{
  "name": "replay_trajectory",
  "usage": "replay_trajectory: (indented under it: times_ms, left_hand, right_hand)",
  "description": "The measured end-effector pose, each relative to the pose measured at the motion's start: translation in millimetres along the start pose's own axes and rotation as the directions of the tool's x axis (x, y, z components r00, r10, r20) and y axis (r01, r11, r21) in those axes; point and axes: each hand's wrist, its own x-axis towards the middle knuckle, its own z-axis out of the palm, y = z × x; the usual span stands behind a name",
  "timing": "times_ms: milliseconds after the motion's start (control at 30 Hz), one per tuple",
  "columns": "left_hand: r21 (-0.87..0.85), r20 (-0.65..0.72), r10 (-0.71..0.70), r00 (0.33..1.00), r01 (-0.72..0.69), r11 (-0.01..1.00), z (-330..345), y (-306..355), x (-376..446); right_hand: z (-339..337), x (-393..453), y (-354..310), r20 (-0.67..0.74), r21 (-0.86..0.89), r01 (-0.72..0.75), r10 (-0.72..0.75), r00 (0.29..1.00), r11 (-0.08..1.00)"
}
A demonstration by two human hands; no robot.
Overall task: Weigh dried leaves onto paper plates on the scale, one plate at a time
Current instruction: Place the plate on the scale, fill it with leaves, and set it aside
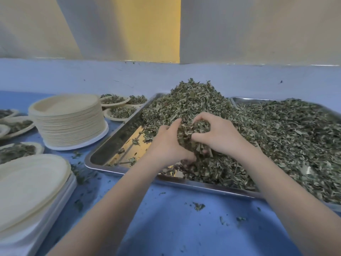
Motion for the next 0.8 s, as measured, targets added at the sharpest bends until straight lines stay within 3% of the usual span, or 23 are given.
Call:
replay_trajectory:
  times_ms: [167,367,533,667,800]
  left_hand:
    - [-0.406,-0.042,-0.003,0.999,-0.014,0.914,-26.2,-3.4,-11.3]
    - [-0.379,-0.191,-0.07,0.979,-0.007,0.925,-85.1,-43.3,-41.0]
    - [-0.377,-0.335,-0.192,0.922,0.055,0.924,-148.5,-91.7,-97.1]
    - [-0.369,-0.355,-0.244,0.902,0.105,0.923,-184.3,-123.0,-144.5]
    - [-0.31,-0.268,-0.26,0.928,0.172,0.935,-198.3,-144.8,-171.4]
  right_hand:
    - [21.3,13.2,-34.6,0.01,0.002,0.09,-0.09,0.996,0.996]
    - [72.7,30.6,-107.9,0.089,0.076,0.237,-0.243,0.966,0.969]
    - [132.0,29.6,-185.3,0.185,0.157,0.366,-0.392,0.901,0.917]
    - [169.4,14.0,-230.7,0.265,0.265,0.404,-0.469,0.842,0.875]
    - [177.8,1.1,-242.4,0.405,0.17,0.462,-0.489,0.772,0.871]
